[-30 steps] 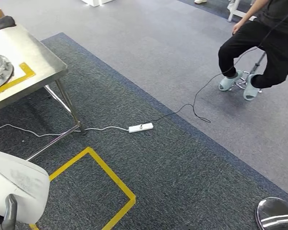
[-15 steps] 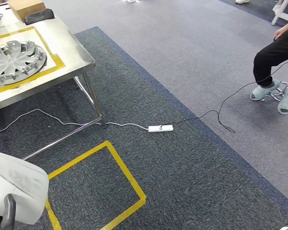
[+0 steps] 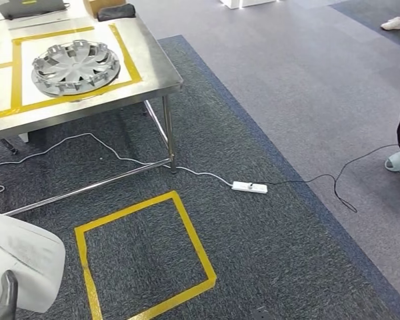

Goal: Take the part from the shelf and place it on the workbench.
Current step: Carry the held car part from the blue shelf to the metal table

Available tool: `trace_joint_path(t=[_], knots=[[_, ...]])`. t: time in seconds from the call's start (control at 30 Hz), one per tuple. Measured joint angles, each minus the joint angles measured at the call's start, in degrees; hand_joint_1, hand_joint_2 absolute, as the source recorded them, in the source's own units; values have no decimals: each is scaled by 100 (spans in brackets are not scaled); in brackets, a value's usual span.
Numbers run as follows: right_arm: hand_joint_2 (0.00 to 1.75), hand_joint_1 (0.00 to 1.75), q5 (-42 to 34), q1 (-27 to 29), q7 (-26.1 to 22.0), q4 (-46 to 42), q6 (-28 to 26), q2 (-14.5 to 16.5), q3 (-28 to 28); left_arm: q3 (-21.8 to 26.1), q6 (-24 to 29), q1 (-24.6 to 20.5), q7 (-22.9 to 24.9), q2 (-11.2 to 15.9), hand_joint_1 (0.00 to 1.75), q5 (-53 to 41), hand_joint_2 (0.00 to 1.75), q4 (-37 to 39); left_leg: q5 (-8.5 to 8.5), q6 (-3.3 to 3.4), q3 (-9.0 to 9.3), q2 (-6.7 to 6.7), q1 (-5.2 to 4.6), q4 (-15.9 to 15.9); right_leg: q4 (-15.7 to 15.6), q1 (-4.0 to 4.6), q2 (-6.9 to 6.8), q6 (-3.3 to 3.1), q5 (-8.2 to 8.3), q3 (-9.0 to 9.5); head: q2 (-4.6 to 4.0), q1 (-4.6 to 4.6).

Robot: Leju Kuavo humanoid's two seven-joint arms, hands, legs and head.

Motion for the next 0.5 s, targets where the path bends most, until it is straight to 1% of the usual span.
trace_joint_path(t=[0.03,0.07,0.1,0.13,0.17,0.2,0.23,0.27,0.3,0.33,0.37,0.4,0.43,0.47,0.5], knots=[[0,0,1,1,-1,-1,1,0,1,1,-13,-3,-3,1,175,7,175,0,5,25,-1,-59,10,-1,317,-11,178,21,-172,-148,0,13],[0,0,1,5,-1,-1,1,0,2,2,-18,-6,-5,1,175,11,175,0,7,44,-5,-124,11,0,717,-14,312,31,-362,-348,1,20],[0,0,2,9,-1,-1,2,0,3,3,-23,-5,-6,2,175,12,175,0,8,55,-7,-195,9,1,1088,-15,375,36,-500,-545,1,24],[0,0,2,13,1,0,2,0,4,4,-31,-3,-6,2,175,12,175,0,8,58,-7,-274,6,2,1316,-13,404,33,-538,-682,1,24],[0,0,2,19,1,0,3,0,5,6,-41,-1,-6,2,175,13,175,0,8,57,-3,-359,4,3,1334,-12,421,24,-462,-723,1,23],[0,0,2,23,1,0,4,0,5,7,-54,0,-6,2,175,13,175,0,9,55,5,-444,4,4,1129,-13,449,8,-284,-656,1,23],[0,0,2,26,1,1,5,0,5,8,-66,0,-6,2,175,13,175,0,9,48,14,-525,5,5,759,-19,521,-10,-50,-504,1,25],[0,0,2,30,1,1,7,-1,6,8,-75,-2,-6,2,175,13,175,0,10,32,16,-600,-1,11,355,-31,660,-28,138,-333,1,24],[0,0,2,29,-3,2,7,-1,7,8,-85,-3,-6,3,175,14,175,0,11,9,10,-670,-6,18,37,-45,774,-42,265,-193,1,21],[0,0,3,27,-7,2,8,-1,9,7,-97,-3,-6,4,175,13,175,0,17,-22,-3,-728,-7,23,-158,-52,860,-54,324,-107,1,18],[0,0,4,21,-10,2,8,-2,11,7,-112,0,-7,6,175,9,175,0,28,-59,-20,-784,-4,20,-223,-50,885,-72,323,-78,1,15],[0,0,4,9,-14,2,8,-2,13,6,-131,11,-8,10,175,2,175,0,44,-98,-37,-839,9,9,-230,-41,826,-97,334,-73,1,14],[0,0,5,-1,-15,2,9,-1,15,5,-144,24,-9,20,175,-13,175,-1,48,-131,-49,-842,19,6,-244,-40,765,-135,349,-68,1,15],[0,0,5,-7,-16,2,11,-2,17,4,-153,34,-11,30,175,-27,175,-1,11,-166,-77,-763,18,47,-266,-43,701,-176,365,-60,1,3],[0,0,5,-7,-16,2,14,-2,21,0,-157,34,-13,40,175,-41,175,-2,-91,-197,-153,-628,13,190,-289,-51,630,-211,380,-52,0,-11]])
